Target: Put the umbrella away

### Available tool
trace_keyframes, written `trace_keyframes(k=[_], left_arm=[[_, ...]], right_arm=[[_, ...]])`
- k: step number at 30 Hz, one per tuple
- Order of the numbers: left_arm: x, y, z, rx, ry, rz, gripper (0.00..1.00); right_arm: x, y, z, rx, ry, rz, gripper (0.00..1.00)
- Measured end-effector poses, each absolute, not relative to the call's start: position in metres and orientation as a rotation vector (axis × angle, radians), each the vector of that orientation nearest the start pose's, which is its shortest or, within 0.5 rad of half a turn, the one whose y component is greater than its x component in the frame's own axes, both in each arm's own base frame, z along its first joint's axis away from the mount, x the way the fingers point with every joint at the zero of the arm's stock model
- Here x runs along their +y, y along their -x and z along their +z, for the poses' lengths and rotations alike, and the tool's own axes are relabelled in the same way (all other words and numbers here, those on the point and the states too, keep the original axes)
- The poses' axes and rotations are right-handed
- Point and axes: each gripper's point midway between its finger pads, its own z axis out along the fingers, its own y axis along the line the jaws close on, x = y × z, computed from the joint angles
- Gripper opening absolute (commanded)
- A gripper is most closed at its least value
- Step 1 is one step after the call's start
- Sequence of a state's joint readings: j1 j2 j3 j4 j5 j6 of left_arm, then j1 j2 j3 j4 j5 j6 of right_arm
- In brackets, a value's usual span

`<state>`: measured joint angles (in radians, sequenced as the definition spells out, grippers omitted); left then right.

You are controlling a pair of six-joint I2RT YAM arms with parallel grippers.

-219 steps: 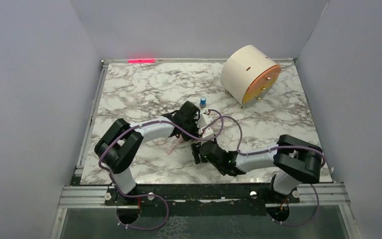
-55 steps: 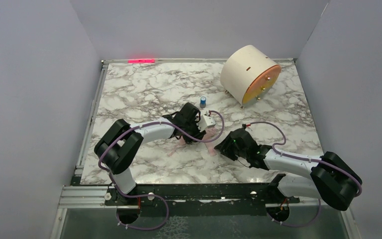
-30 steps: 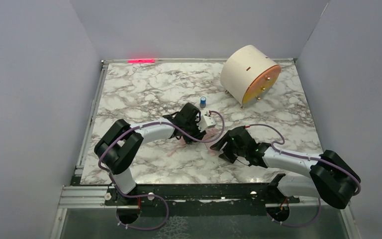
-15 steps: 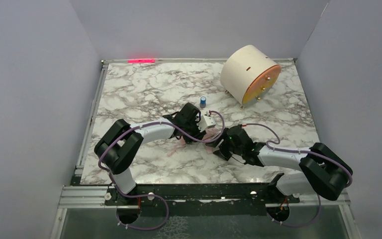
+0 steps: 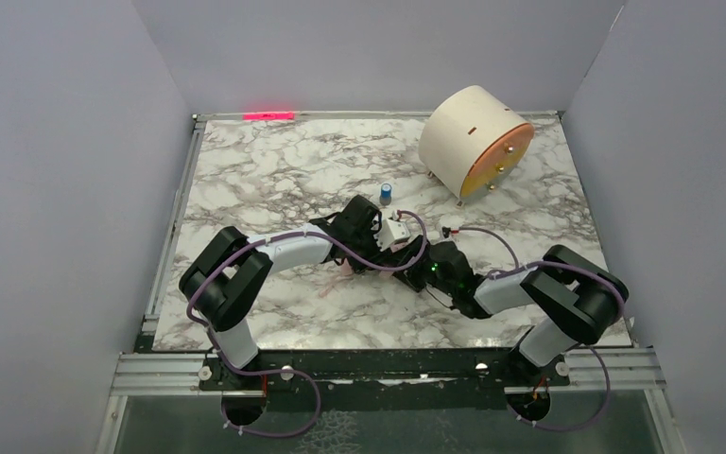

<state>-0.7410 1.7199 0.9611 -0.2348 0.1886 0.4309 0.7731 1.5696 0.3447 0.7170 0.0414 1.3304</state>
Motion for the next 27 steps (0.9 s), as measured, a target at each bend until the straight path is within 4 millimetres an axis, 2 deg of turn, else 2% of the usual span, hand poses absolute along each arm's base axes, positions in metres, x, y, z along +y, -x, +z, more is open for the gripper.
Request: trace_keyframes(k=[9, 13, 20, 27], left_arm=[[-0.270, -0.272, 0.020, 2.107, -1.485, -0.358, 0.00], [-0.270, -0.272, 0.020, 2.107, -1.485, -0.357, 0.00], [-0.270, -0.272, 0.020, 2.108, -1.486, -0.356, 0.00], [-0.270, -0.272, 0.020, 2.108, -1.486, -0.356, 0.00]], right_arm=[[0.283, -0.258, 0.039, 2.138, -0.557, 1.114, 0.67], [0.281, -0.259, 0.039, 2.129, -0.519, 1.092, 0.61], [0.272, -0.248, 0.032, 2.132, -0.551, 1.119, 0.48], [0.264, -0.231, 0.028, 2.137, -0.644, 1.195, 0.42]])
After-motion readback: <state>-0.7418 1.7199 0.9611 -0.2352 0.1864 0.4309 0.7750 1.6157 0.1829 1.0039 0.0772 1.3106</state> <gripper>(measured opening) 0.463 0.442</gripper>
